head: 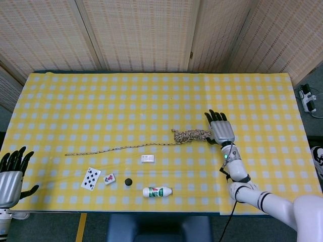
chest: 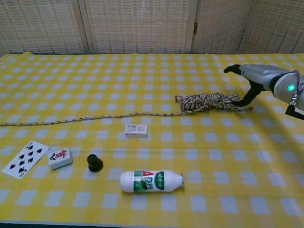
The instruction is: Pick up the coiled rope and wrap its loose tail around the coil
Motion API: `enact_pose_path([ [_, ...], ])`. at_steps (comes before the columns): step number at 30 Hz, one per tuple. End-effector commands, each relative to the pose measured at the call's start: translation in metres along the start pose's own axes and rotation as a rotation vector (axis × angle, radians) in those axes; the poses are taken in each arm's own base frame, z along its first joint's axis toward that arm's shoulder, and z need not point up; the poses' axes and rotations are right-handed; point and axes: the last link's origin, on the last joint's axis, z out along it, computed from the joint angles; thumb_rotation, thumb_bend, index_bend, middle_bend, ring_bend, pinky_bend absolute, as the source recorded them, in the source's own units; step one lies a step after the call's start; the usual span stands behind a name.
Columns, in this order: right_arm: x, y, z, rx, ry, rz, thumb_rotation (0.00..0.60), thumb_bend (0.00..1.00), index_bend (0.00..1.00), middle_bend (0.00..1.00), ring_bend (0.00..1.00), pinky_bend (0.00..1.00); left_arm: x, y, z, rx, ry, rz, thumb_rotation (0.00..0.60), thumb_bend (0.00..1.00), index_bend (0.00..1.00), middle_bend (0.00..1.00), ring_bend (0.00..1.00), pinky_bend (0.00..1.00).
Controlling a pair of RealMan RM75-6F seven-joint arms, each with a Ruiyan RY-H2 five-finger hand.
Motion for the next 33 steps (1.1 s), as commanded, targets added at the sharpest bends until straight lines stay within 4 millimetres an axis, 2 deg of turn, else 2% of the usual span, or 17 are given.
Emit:
enact_pose_path([
  [1,0.003,-0.001,0.001,0.014,-0.010,0.006,0.600,0.32,0.00,0.00,0.03,0.01,0.000,0.000,0.000,0.001,-0.001,0.000,0.600,0.13,0.15,0.02,0.04,0.00],
  [5,0.005,-0.010,-0.011,0.085,-0.060,0.044,0.600,0.32,0.00,0.01,0.07,0.01,0.000,-0.001,-0.001,0.004,-0.001,-0.001,0.600,0.13,0.16,0.02,0.04,0.00],
  [11,0.002,-0.023,-0.020,0.167,-0.094,0.025,0.600,0.32,0.01,0.09,0.14,0.03,-0.001,0.000,-0.001,0.001,-0.002,-0.005,0.600,0.13,0.16,0.02,0.04,0.00],
  [19,-0.004,-0.038,-0.007,0.179,-0.076,-0.024,0.600,0.32,0.21,0.20,0.24,0.14,-0.003,-0.004,-0.002,0.012,-0.010,-0.008,0.600,0.13,0.17,0.02,0.04,0.00],
  [25,-0.006,-0.042,0.000,0.174,-0.065,-0.054,0.600,0.32,0.29,0.27,0.31,0.22,-0.006,-0.005,-0.002,0.016,-0.018,-0.011,0.600,0.13,0.17,0.02,0.04,0.00],
  [33,-0.007,-0.042,0.001,0.168,-0.054,-0.057,0.600,0.32,0.34,0.32,0.36,0.27,-0.007,-0.004,0.000,0.014,-0.020,-0.015,0.600,0.13,0.17,0.02,0.04,0.00],
])
